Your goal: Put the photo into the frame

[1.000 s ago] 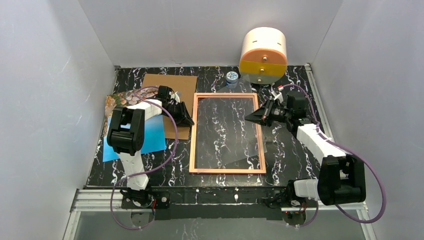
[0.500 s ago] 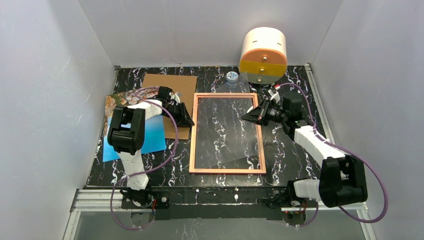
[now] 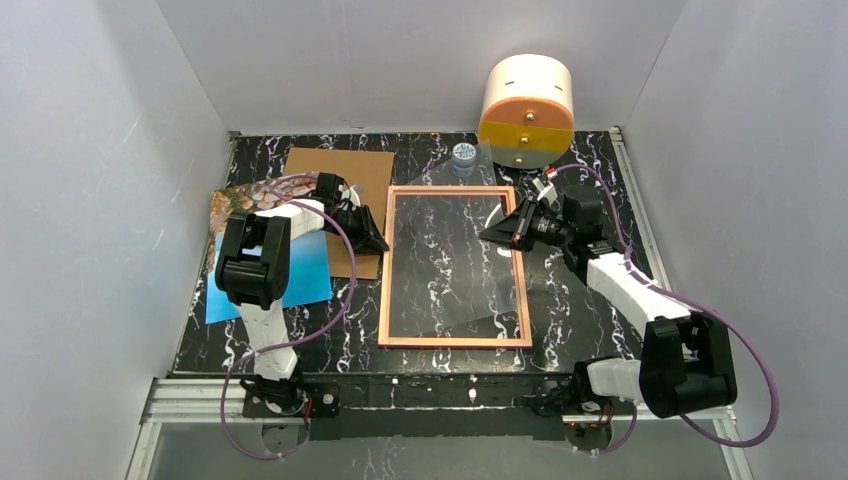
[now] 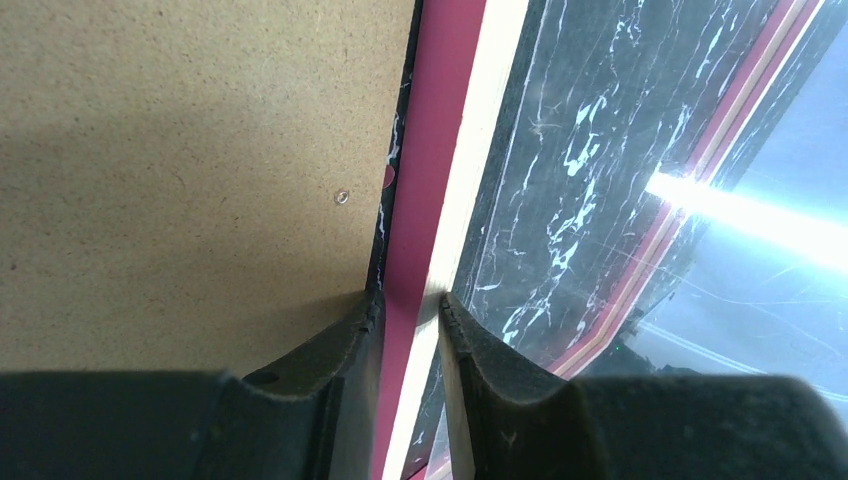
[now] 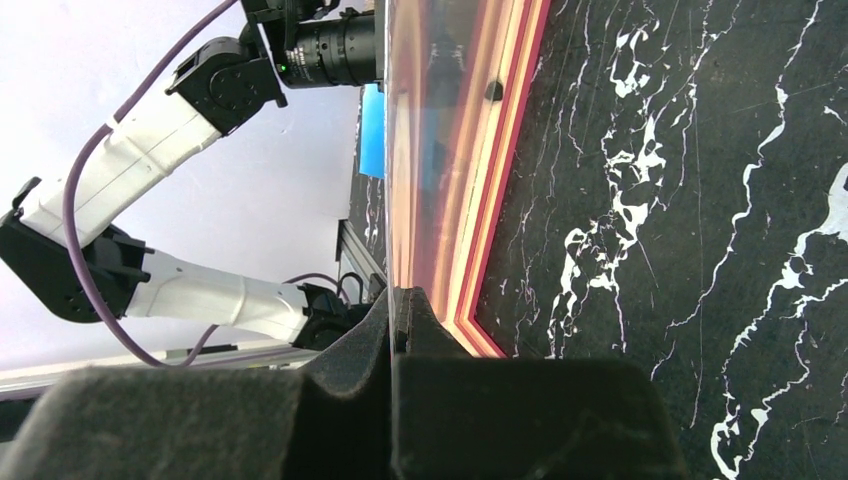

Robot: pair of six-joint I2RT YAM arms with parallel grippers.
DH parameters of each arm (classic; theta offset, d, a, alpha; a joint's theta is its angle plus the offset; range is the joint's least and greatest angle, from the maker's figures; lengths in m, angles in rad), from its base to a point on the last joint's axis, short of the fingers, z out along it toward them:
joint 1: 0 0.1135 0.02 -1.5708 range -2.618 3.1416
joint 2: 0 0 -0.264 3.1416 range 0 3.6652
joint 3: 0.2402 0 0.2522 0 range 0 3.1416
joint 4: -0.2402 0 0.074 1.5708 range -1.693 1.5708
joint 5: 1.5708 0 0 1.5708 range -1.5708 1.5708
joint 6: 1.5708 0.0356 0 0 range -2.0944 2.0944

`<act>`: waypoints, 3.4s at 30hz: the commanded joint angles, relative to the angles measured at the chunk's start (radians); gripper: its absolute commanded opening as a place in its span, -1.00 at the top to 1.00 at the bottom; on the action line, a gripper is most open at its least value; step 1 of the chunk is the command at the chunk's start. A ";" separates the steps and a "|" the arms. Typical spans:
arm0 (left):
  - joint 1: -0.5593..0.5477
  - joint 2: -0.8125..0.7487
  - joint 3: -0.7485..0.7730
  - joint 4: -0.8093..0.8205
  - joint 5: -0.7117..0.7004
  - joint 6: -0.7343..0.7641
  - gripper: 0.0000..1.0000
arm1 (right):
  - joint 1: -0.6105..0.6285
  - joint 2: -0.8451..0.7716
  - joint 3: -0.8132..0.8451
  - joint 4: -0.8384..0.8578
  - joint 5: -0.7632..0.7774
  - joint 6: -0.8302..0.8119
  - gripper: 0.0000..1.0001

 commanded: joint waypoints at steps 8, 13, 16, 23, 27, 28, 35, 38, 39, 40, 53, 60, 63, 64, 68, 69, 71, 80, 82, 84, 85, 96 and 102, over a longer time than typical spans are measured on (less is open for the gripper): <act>-0.005 0.047 -0.007 -0.055 -0.064 0.022 0.52 | 0.009 0.018 0.009 0.014 0.039 -0.047 0.97; -0.005 0.056 -0.005 -0.063 -0.071 0.023 0.52 | 0.009 0.011 0.010 -0.005 0.053 -0.059 0.97; -0.005 0.059 -0.005 -0.064 -0.076 0.023 0.52 | 0.009 0.015 0.004 -0.002 0.054 -0.059 0.97; -0.005 0.060 -0.007 -0.065 -0.081 0.025 0.52 | 0.010 0.025 -0.024 0.016 0.060 -0.050 0.97; -0.005 0.061 -0.007 -0.068 -0.083 0.025 0.52 | 0.011 0.016 -0.033 0.013 0.077 -0.052 0.97; -0.005 0.062 -0.008 -0.068 -0.083 0.025 0.52 | 0.010 0.015 -0.032 0.008 0.081 -0.055 0.97; -0.005 0.067 -0.004 -0.069 -0.087 0.025 0.53 | 0.010 -0.003 -0.049 -0.017 0.105 -0.072 0.97; -0.005 0.069 -0.005 -0.070 -0.087 0.025 0.53 | 0.010 -0.013 -0.050 -0.024 0.117 -0.075 0.97; -0.005 0.069 -0.006 -0.070 -0.088 0.025 0.52 | 0.010 -0.016 -0.049 -0.030 0.122 -0.079 0.97; -0.005 0.069 -0.006 -0.070 -0.089 0.025 0.52 | 0.010 -0.019 -0.048 -0.035 0.125 -0.082 0.97; -0.005 0.075 -0.010 -0.074 -0.091 0.028 0.52 | 0.010 -0.026 -0.059 -0.038 0.126 -0.093 0.97; -0.005 0.078 -0.010 -0.076 -0.093 0.031 0.53 | 0.010 -0.007 -0.038 -0.091 0.101 -0.141 0.97; -0.005 0.081 -0.011 -0.078 -0.093 0.034 0.53 | 0.010 -0.002 -0.035 -0.110 0.113 -0.167 0.97; -0.005 0.083 -0.011 -0.079 -0.093 0.034 0.53 | 0.010 0.000 -0.035 -0.111 0.115 -0.171 0.97; -0.005 0.084 -0.014 -0.079 -0.095 0.035 0.53 | 0.011 0.008 -0.036 -0.109 0.126 -0.178 0.97; -0.005 0.083 -0.015 -0.079 -0.096 0.036 0.53 | 0.010 0.008 -0.037 -0.109 0.131 -0.180 0.97; -0.005 0.084 -0.016 -0.079 -0.096 0.037 0.53 | 0.009 0.006 -0.036 -0.125 0.150 -0.188 0.97; -0.004 0.090 -0.010 -0.080 -0.095 0.040 0.53 | 0.007 -0.003 -0.045 -0.134 0.205 -0.207 0.97; -0.005 0.090 -0.008 -0.083 -0.098 0.043 0.53 | 0.004 -0.004 -0.044 -0.134 0.215 -0.209 0.97; -0.005 0.090 -0.007 -0.086 -0.101 0.045 0.56 | 0.000 -0.002 -0.043 -0.136 0.221 -0.210 0.97; -0.005 0.091 -0.007 -0.087 -0.103 0.046 0.57 | -0.001 -0.001 -0.041 -0.139 0.226 -0.211 0.97; -0.005 0.098 -0.005 -0.092 -0.109 0.049 0.65 | -0.013 0.048 -0.011 -0.194 0.238 -0.247 0.97; -0.005 0.101 -0.007 -0.092 -0.108 0.049 0.65 | -0.011 0.063 -0.022 -0.097 0.112 -0.246 0.97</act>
